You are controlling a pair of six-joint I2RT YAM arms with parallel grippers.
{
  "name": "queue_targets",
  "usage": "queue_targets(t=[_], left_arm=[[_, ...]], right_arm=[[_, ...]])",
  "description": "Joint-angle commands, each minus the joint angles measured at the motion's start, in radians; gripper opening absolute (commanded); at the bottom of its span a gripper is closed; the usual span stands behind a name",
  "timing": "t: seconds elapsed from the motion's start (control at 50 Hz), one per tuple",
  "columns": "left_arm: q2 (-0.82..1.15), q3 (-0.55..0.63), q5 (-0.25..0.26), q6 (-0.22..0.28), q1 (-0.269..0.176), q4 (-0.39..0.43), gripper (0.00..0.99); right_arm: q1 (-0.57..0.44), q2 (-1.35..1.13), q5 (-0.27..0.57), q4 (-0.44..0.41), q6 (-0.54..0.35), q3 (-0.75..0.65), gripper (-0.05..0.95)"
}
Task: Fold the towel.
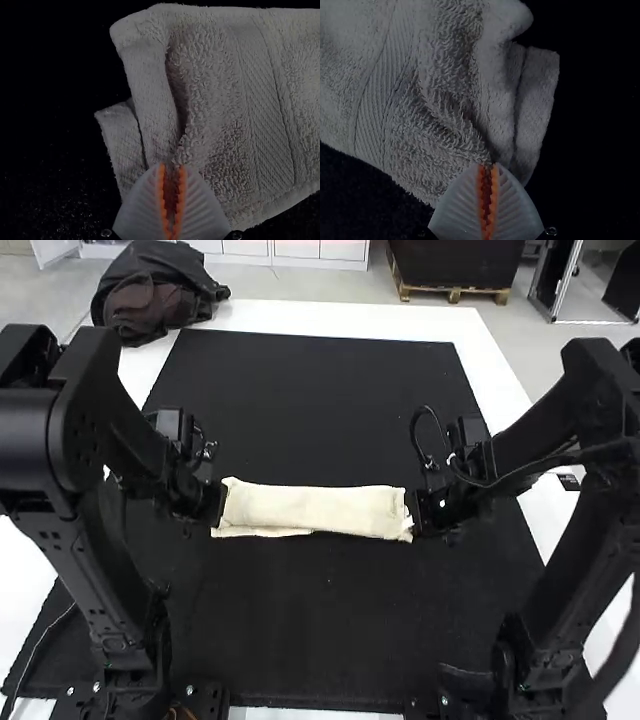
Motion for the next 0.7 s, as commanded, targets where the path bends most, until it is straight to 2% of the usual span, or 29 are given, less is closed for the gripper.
queue_targets(t=[0.0, 0.04, 0.1, 0.16, 0.22, 0.26, 0.3, 0.34, 0.4, 0.52, 0.58, 0.68], left_arm=[[-0.019, -0.028, -0.039, 0.016, 0.011, 0.021, 0.023], [-0.019, -0.033, -0.042, 0.016, 0.011, 0.029, 0.036], [-0.019, -0.036, -0.049, 0.017, 0.014, 0.035, 0.215], [-0.019, -0.036, -0.050, 0.020, 0.024, 0.035, 0.441], [-0.022, -0.036, -0.050, 0.026, 0.039, 0.035, 0.656], [-0.024, -0.036, -0.050, 0.031, 0.050, 0.034, 0.810], [-0.027, -0.034, -0.049, 0.037, 0.062, 0.032, 0.889], [-0.030, -0.033, -0.049, 0.039, 0.079, 0.031, 0.938], [-0.041, -0.031, -0.046, 0.042, 0.103, 0.032, 0.961], [-0.067, -0.031, -0.019, 0.045, 0.157, 0.048, 0.961], [-0.079, -0.030, -0.010, 0.046, 0.183, 0.058, 0.961], [-0.093, -0.025, 0.008, 0.046, 0.211, 0.069, 0.961]], right_arm=[[-0.015, 0.032, 0.012, -0.002, -0.032, -0.013, 0.02], [-0.015, 0.032, 0.020, -0.002, -0.035, -0.016, 0.09], [-0.015, 0.032, 0.032, 0.005, -0.035, -0.024, 0.15], [-0.019, 0.032, 0.047, 0.016, -0.037, -0.027, 0.29], [-0.026, 0.032, 0.060, 0.022, -0.043, -0.031, 0.31], [-0.032, 0.030, 0.061, 0.021, -0.049, -0.031, 0.39], [-0.042, 0.030, 0.063, 0.021, -0.057, -0.033, 0.49], [-0.055, 0.029, 0.060, 0.021, -0.058, -0.033, 0.51], [-0.075, 0.024, 0.055, 0.018, -0.061, -0.028, 0.59], [-0.129, 0.004, 0.015, 0.012, -0.064, -0.019, 0.69], [-0.149, -0.011, 0.014, 0.010, -0.063, -0.011, 0.77], [-0.163, -0.025, 0.012, 0.010, -0.058, -0.001, 0.84]])
